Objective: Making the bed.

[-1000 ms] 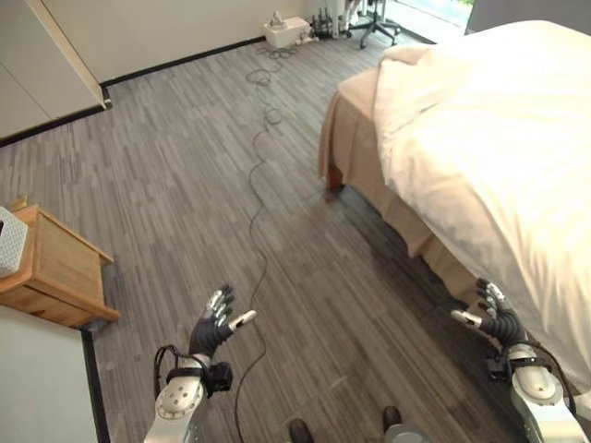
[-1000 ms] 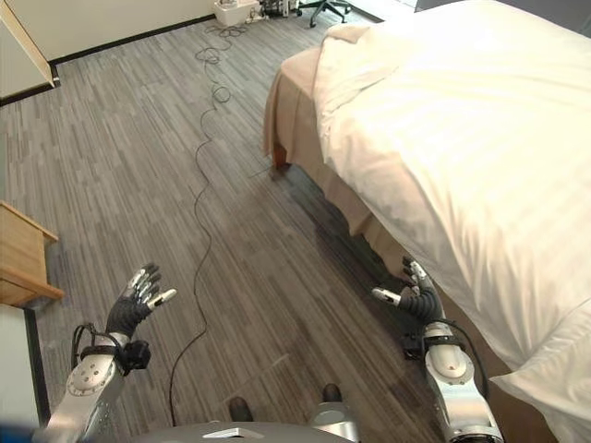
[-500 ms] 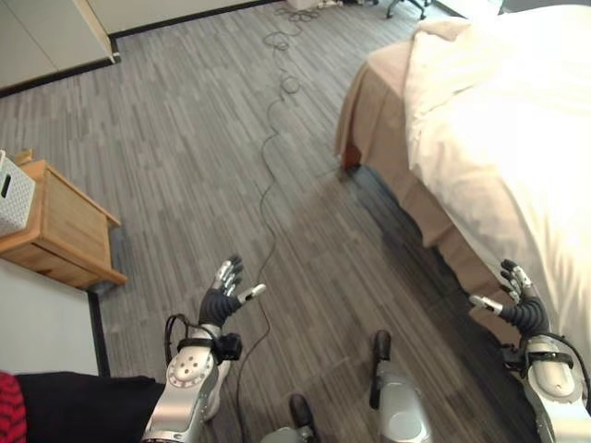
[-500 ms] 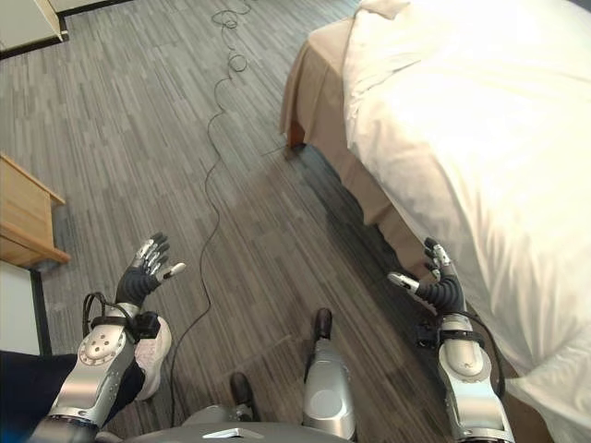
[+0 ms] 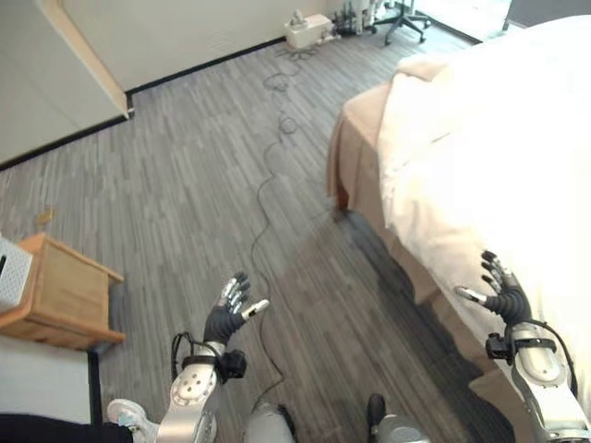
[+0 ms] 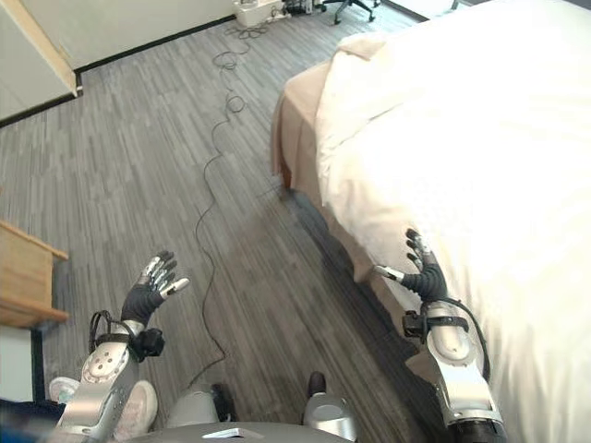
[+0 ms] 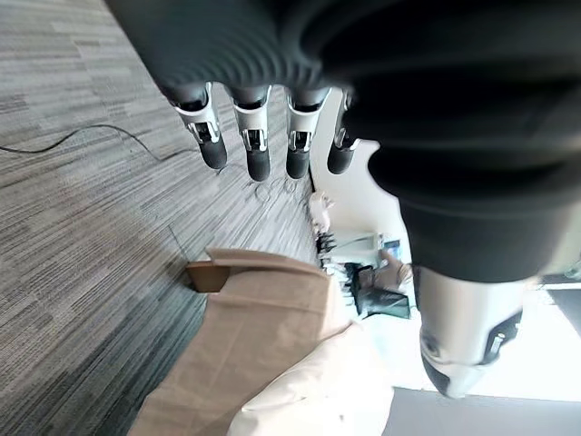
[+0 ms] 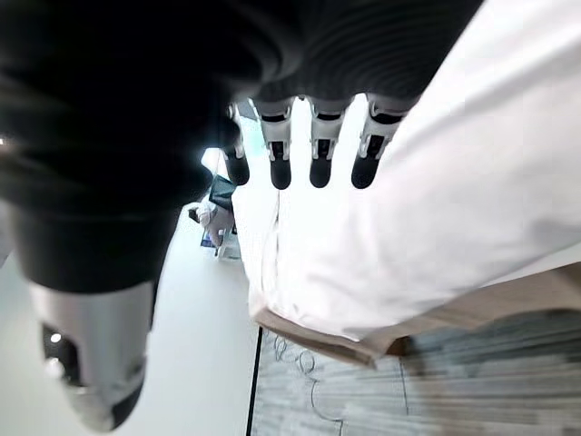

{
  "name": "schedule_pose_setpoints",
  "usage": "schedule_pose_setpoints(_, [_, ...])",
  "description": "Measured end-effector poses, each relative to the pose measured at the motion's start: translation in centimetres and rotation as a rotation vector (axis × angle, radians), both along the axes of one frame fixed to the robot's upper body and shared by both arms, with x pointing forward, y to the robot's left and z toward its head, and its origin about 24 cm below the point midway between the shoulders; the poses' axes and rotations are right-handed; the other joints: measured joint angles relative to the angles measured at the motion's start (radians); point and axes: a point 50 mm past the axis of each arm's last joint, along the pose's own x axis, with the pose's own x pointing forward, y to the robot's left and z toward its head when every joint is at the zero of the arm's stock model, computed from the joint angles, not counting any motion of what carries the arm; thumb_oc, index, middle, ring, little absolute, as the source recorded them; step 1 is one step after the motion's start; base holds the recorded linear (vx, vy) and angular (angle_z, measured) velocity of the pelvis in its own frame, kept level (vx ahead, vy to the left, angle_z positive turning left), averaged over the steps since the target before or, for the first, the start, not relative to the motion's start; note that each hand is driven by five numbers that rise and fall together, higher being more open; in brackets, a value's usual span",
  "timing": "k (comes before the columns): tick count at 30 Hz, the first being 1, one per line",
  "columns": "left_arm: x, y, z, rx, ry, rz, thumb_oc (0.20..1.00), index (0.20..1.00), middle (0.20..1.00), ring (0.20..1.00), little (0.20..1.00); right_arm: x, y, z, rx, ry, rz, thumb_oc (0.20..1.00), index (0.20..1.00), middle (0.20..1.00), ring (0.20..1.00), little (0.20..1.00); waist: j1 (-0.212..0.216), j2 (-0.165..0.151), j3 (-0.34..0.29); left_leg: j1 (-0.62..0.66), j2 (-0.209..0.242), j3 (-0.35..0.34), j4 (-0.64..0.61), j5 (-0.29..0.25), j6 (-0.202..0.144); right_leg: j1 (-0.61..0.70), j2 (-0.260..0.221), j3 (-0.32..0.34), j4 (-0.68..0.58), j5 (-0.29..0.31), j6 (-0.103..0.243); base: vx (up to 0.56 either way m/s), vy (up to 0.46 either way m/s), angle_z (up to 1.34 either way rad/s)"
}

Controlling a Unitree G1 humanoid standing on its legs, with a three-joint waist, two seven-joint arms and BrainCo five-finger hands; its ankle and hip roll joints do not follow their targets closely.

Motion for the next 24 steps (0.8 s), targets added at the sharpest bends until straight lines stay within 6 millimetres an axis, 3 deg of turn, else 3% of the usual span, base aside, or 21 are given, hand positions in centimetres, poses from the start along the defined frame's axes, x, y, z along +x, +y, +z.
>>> schedule_pose_setpoints(3, [0.3, -0.1, 0.1, -0.004, -0.006, 0.003, 1.0, 1.0, 1.0, 1.0, 1.0, 0.0, 0.5, -0.5, 0.0, 0.023, 0.024, 1.0, 1.0, 1.0, 1.0, 1.0, 0.002, 0.014, -0.001, -0.017, -0.031, 0.028, -0.133, 0.029, 0.032, 0.04, 0.016, 0.001, -0.002, -0.053, 0.012, 0.45, 0.113, -0.12])
schedule_pose_setpoints(4, [0.4, -0.2, 0.0, -0.01, -0.007, 0.002, 1.0, 1.0, 1.0, 1.0, 1.0, -0.2, 1.1, -1.0, 0.004, 0.046, 0.05, 1.0, 1.0, 1.0, 1.0, 1.0, 0.006, 0.018, -0.003, -0.009, -0.018, 0.057, -0.149, 0.044, 0.057, 0.091, 0.019, -0.001, -0.002, -0.086, 0.039, 0.56, 0.148, -0.09])
schedule_pose_setpoints(6, [-0.5, -0.4, -0.4, -0.019, 0.015, 0.004, 1.0, 1.0, 1.0, 1.0, 1.0, -0.3, 1.3, -0.9, -0.013, 0.053, 0.082, 1.0, 1.0, 1.0, 1.0, 1.0, 0.01, 0.06, -0.016, 0.068, -0.024, 0.073, -0.176, 0.074, 0.106, 0.163, 0.027, 0.024, 0.017, -0.152, 0.089, 0.37, 0.112, -0.18])
schedule_pose_setpoints(7, [-0.4, -0.2, -0.4, -0.009, 0.019, 0.004, 1.0, 1.0, 1.0, 1.0, 1.0, -0.4, 2.0, -1.4, 0.018, 0.066, 0.082, 1.0, 1.0, 1.0, 1.0, 1.0, 0.014, 0.035, -0.027, 0.094, -0.061, 0.084, -0.185, 0.057, 0.149, 0.18, -0.01, 0.027, 0.035, -0.178, 0.101, 0.33, 0.151, 0.12])
schedule_pose_setpoints(8, [0.6, -0.7, 0.2, -0.008, -0.01, -0.025, 1.0, 1.0, 1.0, 1.0, 1.0, -0.6, 3.6, -1.8, 0.042, 0.08, 0.144, 1.0, 1.0, 1.0, 1.0, 1.0, 0.015, 0.011, -0.031, 0.142, -0.13, 0.084, -0.224, 0.021, 0.173, 0.145, -0.077, 0.026, 0.18, -0.188, 0.117, 0.36, 0.206, 0.29])
schedule_pose_setpoints(9, [0.9, -1.0, 0.4, -0.007, -0.021, -0.039, 1.0, 1.0, 1.0, 1.0, 1.0, -0.6, 4.0, -2.0, 0.046, 0.085, 0.164, 1.0, 1.0, 1.0, 1.0, 1.0, 0.018, 0.012, -0.031, 0.165, -0.146, 0.074, -0.242, 0.024, 0.182, 0.123, -0.094, 0.029, 0.261, -0.19, 0.121, 0.26, 0.184, 0.49])
schedule_pose_setpoints(10, [1.3, -1.5, 0.6, 0.002, -0.028, -0.062, 1.0, 1.0, 1.0, 1.0, 1.0, -0.5, 4.7, -2.0, 0.05, 0.084, 0.188, 1.0, 1.0, 1.0, 1.0, 1.0, 0.024, 0.021, -0.021, 0.199, -0.178, 0.049, -0.257, 0.022, 0.205, 0.023, -0.127, 0.047, 0.534, -0.178, 0.137, 0.18, 0.129, 0.78])
schedule_pose_setpoints(11, [2.0, -2.2, 1.1, 0.006, -0.049, -0.098, 1.0, 1.0, 1.0, 1.0, 1.0, -0.7, 5.1, -2.0, 0.045, 0.085, 0.204, 1.0, 1.0, 1.0, 1.0, 1.0, 0.0, 0.023, -0.016, 0.216, -0.18, 0.008, -0.258, 0.014, 0.213, -0.121, -0.166, 0.091, 0.842, -0.134, 0.164, 0.11, 0.039, 1.55])
schedule_pose_setpoints(12, [2.3, -2.5, 1.9, 0.042, -0.081, -0.147, 1.0, 1.0, 1.0, 1.0, 1.0, -0.6, 6.5, -1.9, 0.074, 0.07, 0.245, 1.0, 1.0, 1.0, 1.0, 1.0, -0.026, 0.017, -0.009, 0.237, -0.205, -0.043, -0.266, -0.016, 0.222, -0.298, -0.175, 0.186, 1.017, -0.147, 0.184, 0.26, -0.004, 1.5])
schedule_pose_setpoints(13, [1.9, -1.6, 1.7, 0.053, -0.064, -0.103, 1.0, 1.0, 1.0, 1.0, 1.0, 0.5, 7.9, -1.1, 0.11, 0.017, 0.274, 1.0, 1.0, 1.0, 1.0, 1.0, -0.018, 0.011, 0.004, 0.237, -0.22, -0.054, -0.221, -0.089, 0.229, -0.484, -0.16, 0.294, 1.026, -0.144, 0.18, 0.36, -0.122, 1.33])
schedule_pose_setpoints(15, [1.4, -2.1, 1.4, 0.057, -0.045, -0.132, 1.0, 1.0, 1.0, 1.0, 1.0, 1.0, 7.8, -0.6, 0.1, -0.006, 0.274, 1.0, 1.0, 1.0, 1.0, 1.0, -0.021, 0.037, 0.025, 0.292, -0.227, -0.093, -0.219, -0.126, 0.204, -0.557, -0.147, 0.275, 0.849, -0.137, 0.158, 0.4, -0.266, 0.52])
schedule_pose_setpoints(16, [1.5, -1.9, 1.5, 0.056, -0.049, -0.126, 1.0, 1.0, 1.0, 1.0, 1.0, 1.2, 7.8, -0.3, 0.098, -0.015, 0.279, 1.0, 1.0, 1.0, 1.0, 1.0, -0.026, 0.031, 0.022, 0.301, -0.235, -0.108, -0.219, -0.149, 0.172, -0.531, -0.172, 0.199, 0.592, -0.113, 0.132, 0.31, -0.268, 0.24])
schedule_pose_setpoints(17, [1.4, -1.1, 1.6, 0.065, -0.054, -0.095, 1.0, 1.0, 1.0, 1.0, 1.0, 1.3, 7.7, -0.2, 0.097, -0.023, 0.273, 1.0, 1.0, 1.0, 1.0, 1.0, -0.024, 0.009, 0.013, 0.314, -0.248, -0.109, -0.22, -0.171, 0.157, -0.475, -0.184, 0.067, 0.225, -0.047, 0.126, 0.31, -0.263, 0.32])
schedule_pose_setpoints(18, [1.0, -0.3, 1.4, 0.071, -0.04, -0.064, 1.0, 1.0, 1.0, 1.0, 1.0, 1.2, 7.2, -0.5, 0.093, -0.009, 0.256, 1.0, 1.0, 1.0, 1.0, 1.0, -0.032, 0.0, 0.011, 0.364, -0.234, -0.109, -0.222, -0.19, 0.149, -0.406, -0.174, 0.007, 0.097, 0.051, 0.112, 0.37, -0.34, 0.28])
schedule_pose_setpoints(19, [0.8, -0.2, 1.3, 0.071, -0.036, -0.059, 1.0, 1.0, 1.0, 1.0, 1.0, 1.1, 7.1, -0.9, 0.093, 0.007, 0.25, 1.0, 1.0, 1.0, 1.0, 1.0, -0.034, -0.004, 0.007, 0.395, -0.22, -0.104, -0.222, -0.204, 0.127, -0.365, -0.171, -0.014, 0.094, 0.085, 0.102, 0.41, -0.411, 0.08])
schedule_pose_setpoints(20, [0.4, -0.2, 0.9, 0.053, -0.024, -0.034, 1.0, 1.0, 1.0, 1.0, 1.0, 1.1, 6.9, -1.4, 0.087, 0.034, 0.247, 1.0, 1.0, 1.0, 1.0, 1.0, -0.024, 0.02, 0.001, 0.45, -0.161, -0.085, -0.228, -0.234, 0.078, -0.313, -0.123, -0.082, 0.081, 0.192, 0.061, 0.29, -0.318, -0.1])
schedule_pose_setpoints(21, [0.3, -0.3, 0.6, 0.045, -0.013, -0.029, 1.0, 1.0, 1.0, 1.0, 1.0, 1.0, 6.8, -1.6, 0.082, 0.044, 0.244, 1.0, 1.0, 1.0, 1.0, 1.0, -0.019, 0.023, 0.0, 0.47, -0.138, -0.064, -0.212, -0.229, 0.065, -0.283, -0.091, -0.076, 0.066, 0.221, 0.01, 0.21, -0.229, -0.37])
schedule_pose_setpoints(22, [0.2, -0.5, 0.2, 0.03, 0.002, -0.019, 1.0, 1.0, 1.0, 1.0, 1.0, 1.1, 6.5, -1.4, 0.065, 0.04, 0.246, 1.0, 1.0, 1.0, 1.0, 1.0, -0.018, 0.034, -0.001, 0.469, -0.112, -0.029, -0.169, -0.21, 0.036, -0.259, -0.059, -0.065, 0.049, 0.219, -0.014, 0.13, -0.128, -0.4])
schedule_pose_setpoints(24, [0.3, -0.8, 0.2, 0.016, -0.003, -0.022, 1.0, 1.0, 1.0, 1.0, 1.0, 1.3, 5.7, -0.8, 0.034, 0.025, 0.24, 1.0, 1.0, 1.0, 1.0, 1.0, -0.025, 0.031, -0.001, 0.415, -0.072, 0.007, -0.016, -0.197, 0.019, -0.227, -0.036, -0.034, 0.028, 0.193, -0.051, 0.14, -0.133, -0.49])
